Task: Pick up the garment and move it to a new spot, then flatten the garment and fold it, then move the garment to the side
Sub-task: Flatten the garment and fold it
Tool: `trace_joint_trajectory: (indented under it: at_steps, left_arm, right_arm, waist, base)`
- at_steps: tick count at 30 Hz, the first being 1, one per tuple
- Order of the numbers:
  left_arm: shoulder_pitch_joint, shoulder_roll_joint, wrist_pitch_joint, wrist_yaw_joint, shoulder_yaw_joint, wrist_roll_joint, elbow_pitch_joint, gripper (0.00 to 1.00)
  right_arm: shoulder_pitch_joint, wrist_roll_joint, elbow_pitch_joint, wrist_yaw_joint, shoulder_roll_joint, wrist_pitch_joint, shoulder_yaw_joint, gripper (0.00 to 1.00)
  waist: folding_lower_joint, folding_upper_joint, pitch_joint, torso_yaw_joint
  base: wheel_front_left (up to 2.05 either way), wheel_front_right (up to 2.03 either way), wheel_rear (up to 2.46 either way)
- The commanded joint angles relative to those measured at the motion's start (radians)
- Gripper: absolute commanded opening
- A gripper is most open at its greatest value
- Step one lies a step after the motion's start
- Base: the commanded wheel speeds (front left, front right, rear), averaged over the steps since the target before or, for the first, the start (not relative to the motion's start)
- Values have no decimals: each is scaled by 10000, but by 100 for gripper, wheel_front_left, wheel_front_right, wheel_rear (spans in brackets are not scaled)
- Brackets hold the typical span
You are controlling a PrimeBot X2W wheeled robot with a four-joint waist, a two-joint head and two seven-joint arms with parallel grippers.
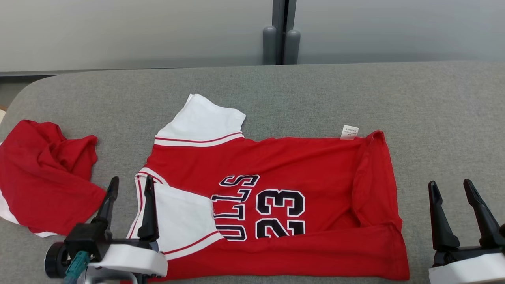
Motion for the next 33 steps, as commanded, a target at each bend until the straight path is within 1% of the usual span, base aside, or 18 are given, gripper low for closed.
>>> trace_joint_trajectory:
  at_steps: [1, 2, 6, 11, 16, 19, 23, 26, 28, 29, 30, 31, 33]
  left_arm:
    - [-276, -7, 27, -45, -33, -11, 28, 100]
    - [-405, 9, 57, -76, -74, 25, 59, 100]
    - [-1591, -157, 269, -445, -453, -6, 402, 100]
    - [-3821, -344, 716, -1023, -889, -31, 1720, 100]
    - [-6054, -410, 1202, -1499, -913, -267, 3915, 100]
    - [-7299, -238, 1518, -1663, -796, -327, 5442, 100]
    - [-8517, -96, 1996, -1974, -801, -424, 7232, 100]
    - [-9229, 15, 2503, -2064, -858, -452, 8398, 100]
    - [-9506, -16, 2797, -2033, -863, -503, 9021, 100]
    - [-9648, -24, 2794, -1986, -859, -487, 9210, 94]
    - [-9760, -45, 2834, -2003, -891, -483, 9391, 29]
    - [-9849, -98, 2825, -2035, -926, -496, 9528, 0]
    - [-10015, -179, 2810, -2077, -1028, -449, 9747, 0]
  right_arm:
    - [-59, 54, -18, -3, 18, -33, -3, 100]
    - [-119, 59, -50, -3, 27, -37, 11, 100]
    - [-438, 71, -219, -3, 65, -17, 100, 100]
    - [-975, 76, -322, -3, 47, -7, 304, 100]
    - [-1549, 188, -125, -3, -3, -177, 508, 100]
    - [-1878, 231, 38, -3, -22, -316, 672, 100]
    - [-2184, 363, 359, -3, -27, -553, 792, 100]
    - [-2337, 448, 596, -3, -11, -690, 834, 100]
    - [-2354, 504, 725, -3, -22, -729, 806, 100]
    - [-2382, 516, 769, -3, -46, -726, 750, 100]
    - [-2420, 533, 806, -3, -56, -728, 704, 100]
    - [-2451, 562, 837, -3, -51, -722, 680, 100]
    - [-2507, 590, 910, -3, -93, -655, 555, 100]
  waist:
    - [0, -1, 127, 0]
    - [0, -1, 250, -8]
    - [0, -1, 1045, -85]
    - [0, -1, 2131, -387]
    - [0, -1, 3028, -888]
    - [0, -1, 3417, -1203]
    - [0, -1, 3733, -1516]
    - [0, -1, 3865, -1613]
    - [0, -1, 3906, -1616]
    - [0, -1, 3929, -1595]
    - [0, -1, 3931, -1571]
    - [0, -1, 3917, -1533]
    - [0, -1, 3921, -1422]
  base:
    - [0, 0, 0]
    - [0, 0, 0]
    - [0, 0, 0]
    - [0, 0, 0]
    - [0, 0, 0]
    - [0, 0, 0]
    - [0, 0, 0]
    - [0, 0, 0]
    - [0, 0, 0]
    - [0, 0, 0]
    - [0, 0, 0]
    - [0, 0, 0]
    - [0, 0, 0]
